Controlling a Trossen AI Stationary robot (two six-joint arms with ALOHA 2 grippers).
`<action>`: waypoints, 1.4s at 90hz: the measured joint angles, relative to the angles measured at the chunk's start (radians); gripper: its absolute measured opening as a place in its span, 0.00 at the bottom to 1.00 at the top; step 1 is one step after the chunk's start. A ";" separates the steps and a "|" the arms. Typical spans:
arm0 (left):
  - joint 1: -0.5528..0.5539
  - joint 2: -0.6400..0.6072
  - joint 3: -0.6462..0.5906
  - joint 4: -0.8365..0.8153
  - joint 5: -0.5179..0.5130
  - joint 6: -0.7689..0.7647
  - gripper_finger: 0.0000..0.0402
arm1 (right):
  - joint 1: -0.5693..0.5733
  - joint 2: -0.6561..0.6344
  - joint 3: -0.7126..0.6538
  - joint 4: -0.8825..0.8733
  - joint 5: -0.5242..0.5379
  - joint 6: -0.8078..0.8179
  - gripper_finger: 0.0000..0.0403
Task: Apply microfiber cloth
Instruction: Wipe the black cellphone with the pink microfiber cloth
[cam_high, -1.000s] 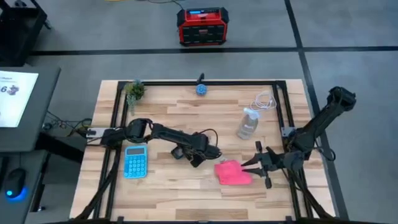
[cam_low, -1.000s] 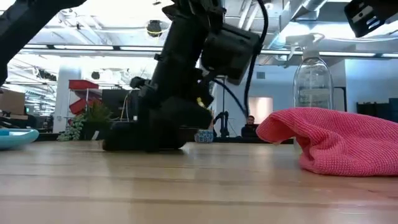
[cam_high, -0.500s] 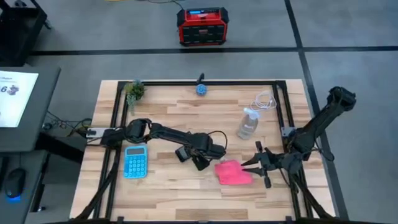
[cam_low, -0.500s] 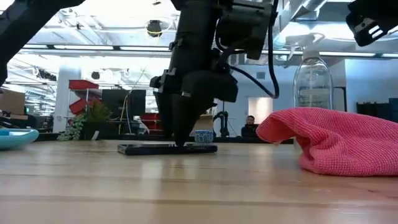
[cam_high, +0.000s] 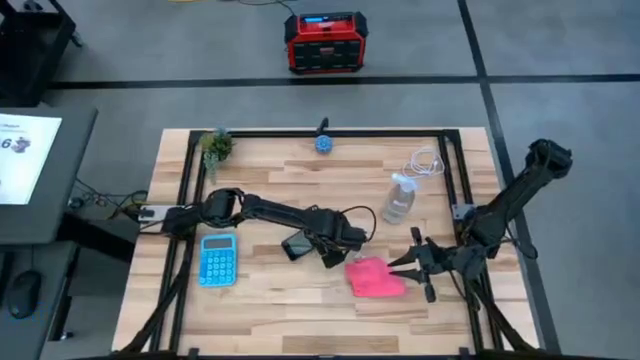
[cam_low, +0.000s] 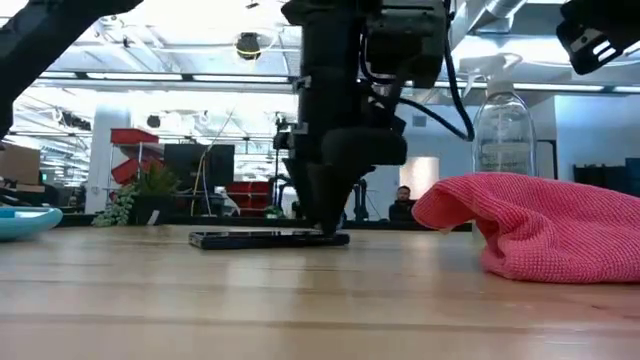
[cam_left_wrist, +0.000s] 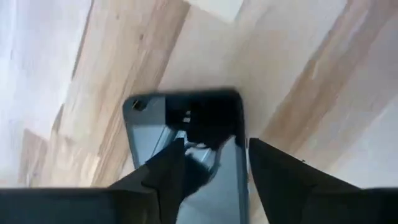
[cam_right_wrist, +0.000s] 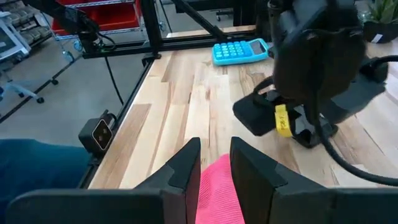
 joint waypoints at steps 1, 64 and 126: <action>0.004 0.000 0.000 0.005 -0.002 0.000 0.34 | 0.000 0.000 0.000 0.000 0.000 0.000 0.19; 0.023 -0.063 -0.031 0.098 0.005 0.057 0.15 | -0.003 0.000 0.000 -0.001 0.000 0.017 0.19; 0.079 -0.019 -0.096 -0.005 -0.213 -0.034 0.00 | -0.011 0.000 0.000 0.003 0.000 0.016 0.19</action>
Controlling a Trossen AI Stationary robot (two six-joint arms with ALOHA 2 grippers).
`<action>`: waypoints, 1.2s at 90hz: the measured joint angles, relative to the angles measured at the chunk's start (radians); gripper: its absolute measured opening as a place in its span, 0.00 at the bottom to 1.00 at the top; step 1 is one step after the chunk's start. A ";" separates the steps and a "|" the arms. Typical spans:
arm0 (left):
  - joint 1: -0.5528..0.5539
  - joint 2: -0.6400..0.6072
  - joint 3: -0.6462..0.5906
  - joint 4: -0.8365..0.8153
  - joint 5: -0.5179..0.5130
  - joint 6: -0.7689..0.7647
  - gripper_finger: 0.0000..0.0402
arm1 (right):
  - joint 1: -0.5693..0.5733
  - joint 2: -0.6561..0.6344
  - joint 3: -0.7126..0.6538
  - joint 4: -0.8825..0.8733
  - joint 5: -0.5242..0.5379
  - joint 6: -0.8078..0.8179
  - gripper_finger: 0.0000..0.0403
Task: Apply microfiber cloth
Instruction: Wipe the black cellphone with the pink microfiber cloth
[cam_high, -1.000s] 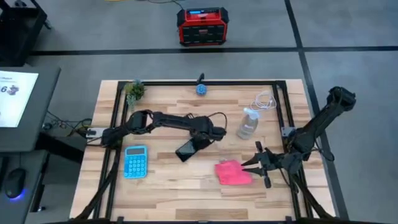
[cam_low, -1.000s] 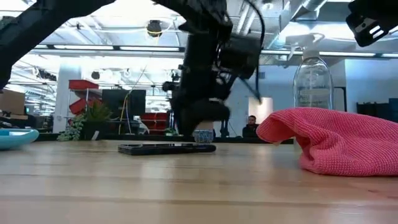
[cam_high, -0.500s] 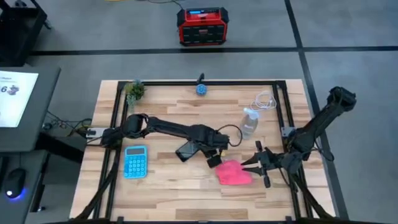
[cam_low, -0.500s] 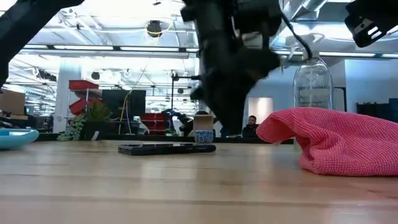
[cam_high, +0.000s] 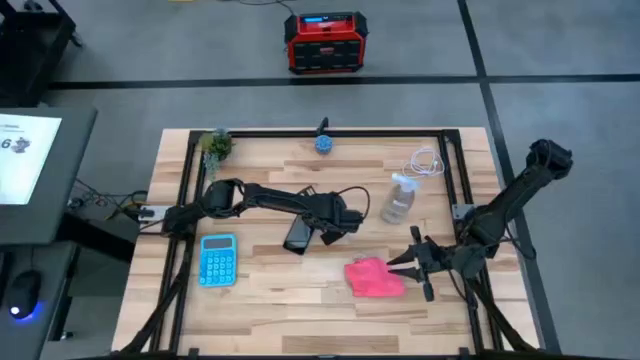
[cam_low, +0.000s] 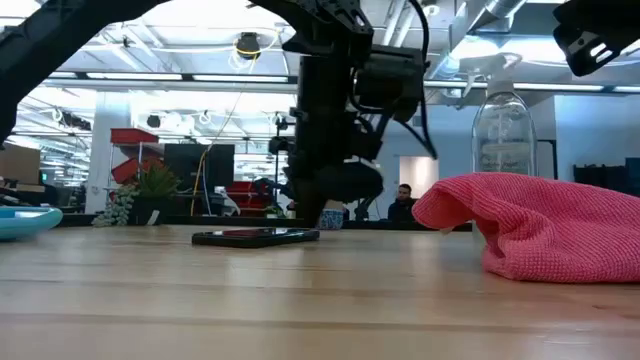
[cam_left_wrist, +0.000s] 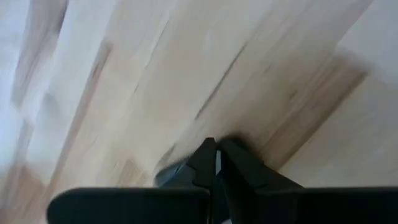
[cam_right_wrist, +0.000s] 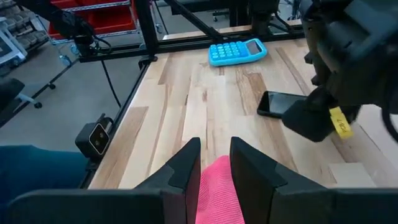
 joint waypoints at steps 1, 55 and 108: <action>0.000 0.000 -0.003 0.000 0.000 -0.003 0.00 | 0.000 0.000 0.000 0.000 0.000 0.001 0.19; -0.085 -0.016 -0.092 -0.143 -0.060 -0.147 0.00 | 0.002 0.000 0.000 0.001 0.000 0.007 0.19; -0.194 -0.710 -0.516 0.308 -0.212 -0.111 0.00 | 0.209 -0.464 0.000 -0.223 -0.033 -0.021 0.19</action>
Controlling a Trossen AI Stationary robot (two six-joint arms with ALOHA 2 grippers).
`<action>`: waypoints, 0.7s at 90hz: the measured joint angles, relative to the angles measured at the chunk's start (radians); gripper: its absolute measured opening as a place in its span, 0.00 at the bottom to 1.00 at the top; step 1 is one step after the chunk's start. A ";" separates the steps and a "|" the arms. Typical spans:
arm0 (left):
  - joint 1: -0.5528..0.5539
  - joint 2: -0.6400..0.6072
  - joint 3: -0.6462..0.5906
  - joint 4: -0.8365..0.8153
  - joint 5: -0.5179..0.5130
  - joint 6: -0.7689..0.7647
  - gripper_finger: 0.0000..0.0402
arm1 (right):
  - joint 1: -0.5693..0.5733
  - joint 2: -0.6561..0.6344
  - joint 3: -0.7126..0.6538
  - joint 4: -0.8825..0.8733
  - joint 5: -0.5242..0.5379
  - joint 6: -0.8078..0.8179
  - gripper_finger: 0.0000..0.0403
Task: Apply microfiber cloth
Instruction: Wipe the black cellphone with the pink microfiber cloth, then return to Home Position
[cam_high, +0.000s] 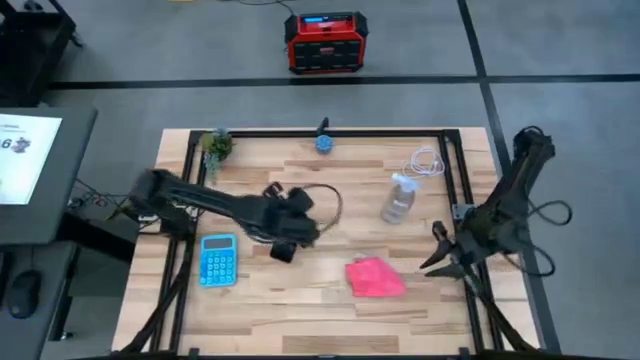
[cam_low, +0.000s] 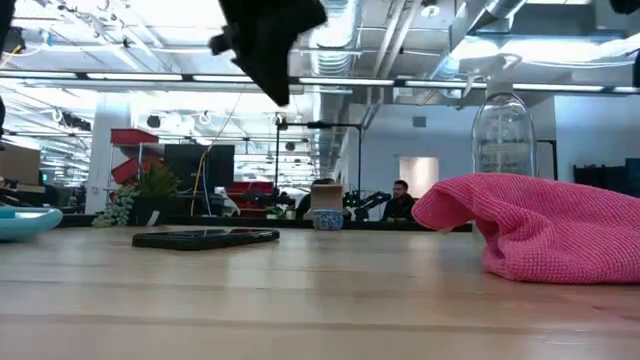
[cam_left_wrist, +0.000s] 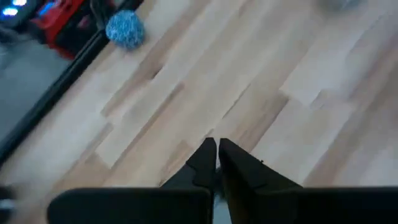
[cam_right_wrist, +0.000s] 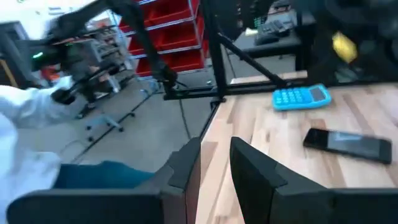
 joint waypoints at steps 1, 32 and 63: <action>0.000 -0.022 -0.025 0.027 0.006 0.004 0.00 | 0.001 -0.013 0.000 -0.018 0.000 0.011 0.19; 0.021 -0.471 -0.659 0.735 0.170 0.042 0.00 | -0.090 -0.379 -0.006 -0.547 -0.093 0.289 0.16; 0.225 -0.511 -0.911 1.185 0.425 0.090 0.00 | -0.339 -0.533 -0.245 -0.360 -0.224 0.238 0.01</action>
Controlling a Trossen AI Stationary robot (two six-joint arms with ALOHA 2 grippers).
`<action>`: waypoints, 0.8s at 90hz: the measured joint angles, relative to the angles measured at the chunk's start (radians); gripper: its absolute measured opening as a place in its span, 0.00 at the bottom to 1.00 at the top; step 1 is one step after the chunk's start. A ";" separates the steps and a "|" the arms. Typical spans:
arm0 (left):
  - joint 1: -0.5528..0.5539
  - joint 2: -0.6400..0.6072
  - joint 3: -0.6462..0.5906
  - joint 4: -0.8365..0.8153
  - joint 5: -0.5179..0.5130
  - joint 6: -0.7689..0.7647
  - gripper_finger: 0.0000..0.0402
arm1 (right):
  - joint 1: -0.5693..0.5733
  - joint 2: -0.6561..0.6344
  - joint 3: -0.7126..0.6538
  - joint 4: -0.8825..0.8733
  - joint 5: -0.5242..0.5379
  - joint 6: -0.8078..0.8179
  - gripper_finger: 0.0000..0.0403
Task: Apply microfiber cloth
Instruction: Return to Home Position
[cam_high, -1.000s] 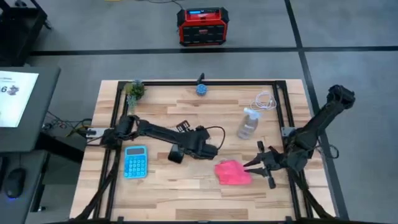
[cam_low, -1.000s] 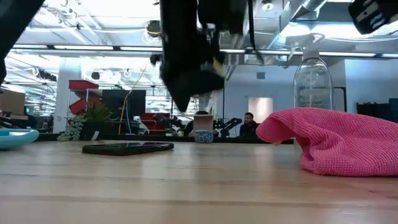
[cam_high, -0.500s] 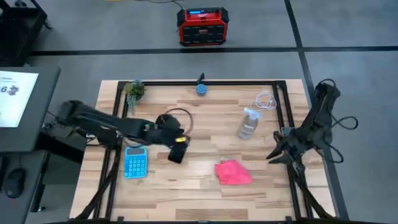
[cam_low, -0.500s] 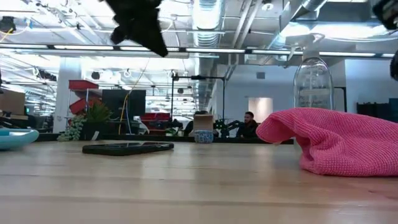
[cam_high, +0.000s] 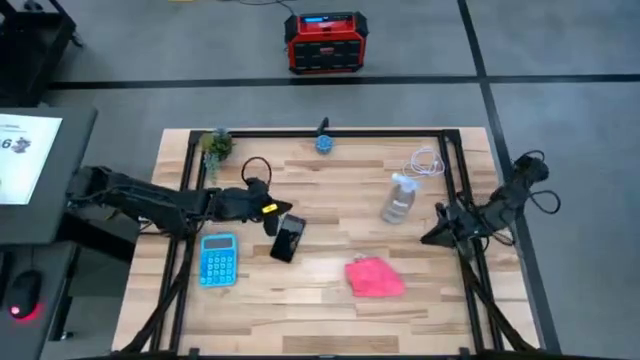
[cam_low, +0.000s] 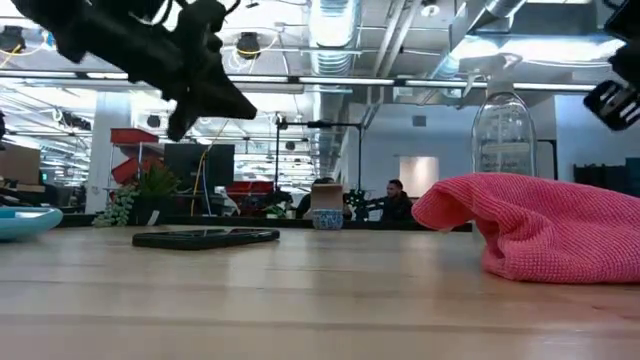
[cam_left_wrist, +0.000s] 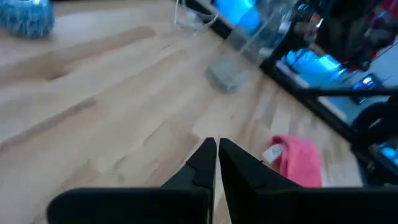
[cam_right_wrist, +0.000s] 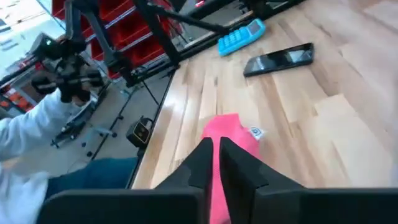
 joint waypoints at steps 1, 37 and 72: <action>0.006 0.000 -0.001 0.002 0.006 0.005 0.00 | -0.011 0.000 -0.007 0.014 -0.007 -0.010 0.01; 0.136 -0.001 -0.003 0.064 0.143 0.155 0.00 | -0.566 -0.006 -0.126 0.244 -0.543 -0.190 0.00; 0.144 -0.071 -0.254 0.336 0.142 0.190 0.00 | -0.956 0.003 -0.152 0.297 -0.871 -0.227 0.00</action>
